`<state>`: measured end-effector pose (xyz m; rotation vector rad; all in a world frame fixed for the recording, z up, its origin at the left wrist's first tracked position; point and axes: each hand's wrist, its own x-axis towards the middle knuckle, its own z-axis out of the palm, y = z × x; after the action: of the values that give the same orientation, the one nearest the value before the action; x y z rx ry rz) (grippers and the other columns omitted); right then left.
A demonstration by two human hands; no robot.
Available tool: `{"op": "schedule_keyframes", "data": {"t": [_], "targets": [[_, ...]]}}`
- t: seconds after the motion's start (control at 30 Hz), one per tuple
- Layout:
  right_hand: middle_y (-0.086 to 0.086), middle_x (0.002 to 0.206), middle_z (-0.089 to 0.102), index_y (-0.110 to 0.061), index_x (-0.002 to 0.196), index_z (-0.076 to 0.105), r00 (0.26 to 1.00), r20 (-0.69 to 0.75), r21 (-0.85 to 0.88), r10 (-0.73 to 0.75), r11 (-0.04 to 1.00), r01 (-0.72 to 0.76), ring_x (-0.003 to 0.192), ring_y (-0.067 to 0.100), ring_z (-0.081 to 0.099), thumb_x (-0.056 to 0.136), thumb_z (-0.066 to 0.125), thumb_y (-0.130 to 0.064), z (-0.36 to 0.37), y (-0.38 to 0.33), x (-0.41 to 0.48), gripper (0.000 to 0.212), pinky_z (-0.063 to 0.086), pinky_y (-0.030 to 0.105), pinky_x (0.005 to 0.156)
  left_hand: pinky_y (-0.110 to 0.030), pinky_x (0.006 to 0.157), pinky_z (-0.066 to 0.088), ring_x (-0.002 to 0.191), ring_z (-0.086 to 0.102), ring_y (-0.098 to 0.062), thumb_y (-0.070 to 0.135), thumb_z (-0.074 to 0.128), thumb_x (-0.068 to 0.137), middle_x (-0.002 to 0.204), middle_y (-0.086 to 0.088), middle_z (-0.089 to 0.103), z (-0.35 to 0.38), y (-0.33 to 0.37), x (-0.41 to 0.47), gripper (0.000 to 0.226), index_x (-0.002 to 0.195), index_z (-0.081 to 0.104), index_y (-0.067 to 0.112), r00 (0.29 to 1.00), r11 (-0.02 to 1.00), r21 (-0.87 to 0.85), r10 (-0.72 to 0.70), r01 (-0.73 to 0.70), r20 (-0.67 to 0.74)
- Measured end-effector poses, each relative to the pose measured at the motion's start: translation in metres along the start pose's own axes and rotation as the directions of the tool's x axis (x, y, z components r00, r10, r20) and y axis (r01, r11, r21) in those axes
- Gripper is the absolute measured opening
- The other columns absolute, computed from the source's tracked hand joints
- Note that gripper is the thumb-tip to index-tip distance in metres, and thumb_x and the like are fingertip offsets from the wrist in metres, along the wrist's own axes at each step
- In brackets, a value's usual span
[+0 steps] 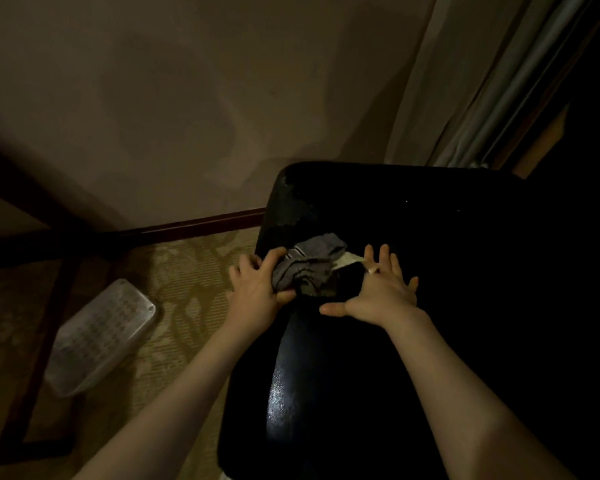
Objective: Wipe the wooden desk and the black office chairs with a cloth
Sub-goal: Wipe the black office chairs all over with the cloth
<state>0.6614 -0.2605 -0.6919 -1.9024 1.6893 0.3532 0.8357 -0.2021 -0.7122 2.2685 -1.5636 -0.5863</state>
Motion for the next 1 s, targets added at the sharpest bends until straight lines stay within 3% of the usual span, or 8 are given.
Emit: {"op": "schedule_keyframes", "data": {"t": [0.47, 0.67, 0.83, 1.0], "targets": [[0.008, 0.151, -0.034, -0.021, 0.145, -0.026, 0.994, 0.039, 0.026, 0.104, 0.994, -0.105, 0.141, 0.025, -0.025, 0.063, 0.066, -0.072, -0.006, -0.010, 0.016, 0.133, -0.002, 0.054, 0.114, -0.055, 0.097, 0.032, 0.123, 0.024, -0.041, 0.030, 0.056, 0.090, 0.133, -0.017, 0.025, -0.016, 0.038, 0.133, 0.056, 0.138, 0.029, 0.031, 0.994, 0.998, -0.056, -0.029, 0.035, 0.107], [0.008, 0.149, -0.038, -0.021, 0.144, -0.029, 0.985, 0.086, 0.021, 0.148, 0.988, -0.151, 0.140, 0.025, -0.028, 0.065, 0.065, -0.072, -0.013, -0.014, 0.020, 0.133, -0.003, 0.054, 0.114, -0.052, 0.103, 0.026, 0.128, 0.021, -0.043, 0.035, 0.051, 0.094, 0.140, -0.021, 0.022, -0.018, 0.057, 0.181, 0.049, 0.137, 0.027, 0.028, 0.969, 0.959, -0.173, -0.199, 0.223, 0.143], [0.008, 0.148, -0.039, -0.021, 0.143, -0.030, 0.985, 0.096, 0.005, 0.142, 0.990, -0.143, 0.140, 0.025, -0.030, 0.065, 0.066, -0.071, -0.013, -0.015, 0.016, 0.134, -0.005, 0.053, 0.114, -0.050, 0.102, 0.027, 0.130, 0.021, -0.046, 0.041, 0.049, 0.094, 0.142, -0.022, 0.024, -0.018, 0.042, 0.186, 0.051, 0.138, 0.026, 0.029, 0.940, 0.929, -0.208, -0.261, 0.307, 0.221], [0.008, 0.149, -0.038, -0.022, 0.144, -0.029, 0.991, 0.111, -0.037, 0.076, 0.997, -0.072, 0.140, 0.024, -0.029, 0.066, 0.068, -0.068, -0.012, -0.009, 0.006, 0.132, -0.007, 0.053, 0.115, -0.048, 0.105, 0.025, 0.130, 0.021, -0.048, 0.039, 0.049, 0.094, 0.144, -0.025, 0.020, -0.022, 0.033, 0.155, 0.060, 0.144, 0.019, 0.028, 0.935, 0.923, -0.191, -0.299, 0.335, 0.192]]}}
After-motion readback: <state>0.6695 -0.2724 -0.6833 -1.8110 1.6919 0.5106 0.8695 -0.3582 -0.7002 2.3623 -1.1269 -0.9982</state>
